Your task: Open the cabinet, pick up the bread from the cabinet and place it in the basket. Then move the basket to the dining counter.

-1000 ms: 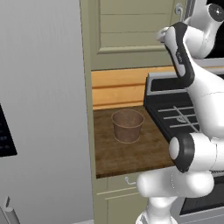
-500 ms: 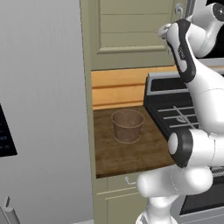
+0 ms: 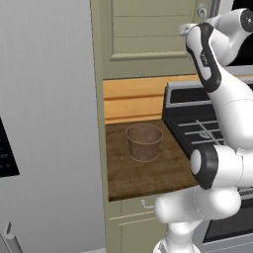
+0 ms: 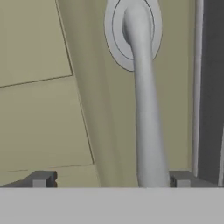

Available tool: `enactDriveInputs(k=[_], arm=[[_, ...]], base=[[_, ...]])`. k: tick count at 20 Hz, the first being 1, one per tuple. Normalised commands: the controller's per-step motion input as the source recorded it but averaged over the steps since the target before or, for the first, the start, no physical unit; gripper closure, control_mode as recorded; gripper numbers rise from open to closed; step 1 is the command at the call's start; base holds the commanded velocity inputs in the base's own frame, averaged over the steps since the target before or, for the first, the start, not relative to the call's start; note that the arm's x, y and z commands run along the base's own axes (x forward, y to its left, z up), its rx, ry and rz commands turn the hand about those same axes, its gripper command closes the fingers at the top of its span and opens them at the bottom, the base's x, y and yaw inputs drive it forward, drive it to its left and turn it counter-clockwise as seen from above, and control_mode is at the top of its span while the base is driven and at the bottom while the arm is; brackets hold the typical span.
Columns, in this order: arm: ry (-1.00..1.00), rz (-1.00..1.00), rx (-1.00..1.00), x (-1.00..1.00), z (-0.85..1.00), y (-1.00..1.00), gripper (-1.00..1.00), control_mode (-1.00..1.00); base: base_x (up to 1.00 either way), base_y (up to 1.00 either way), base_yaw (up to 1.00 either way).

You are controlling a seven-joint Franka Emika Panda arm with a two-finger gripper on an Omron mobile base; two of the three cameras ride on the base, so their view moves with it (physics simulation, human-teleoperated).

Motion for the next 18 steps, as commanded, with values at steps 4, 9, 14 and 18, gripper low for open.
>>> enactDriveInputs(k=[4, 9, 14, 18], arm=[[-0.05, 0.0, 0.0, 0.52, 0.0, 0.0, -1.0, -1.0], [0.0, 0.0, 0.0, 0.57, 0.0, 0.0, -1.0, -1.0], [0.0, 0.0, 0.0, 0.4, 0.01, 0.05, 1.0, -1.0], [0.0, 0.0, 0.0, 0.4, 0.0, 0.08, 1.0, -1.0]], base=[[0.0, 0.0, 0.0], [0.0, 0.0, 0.0], [0.0, 0.0, 0.0], [0.0, 0.0, 0.0]])
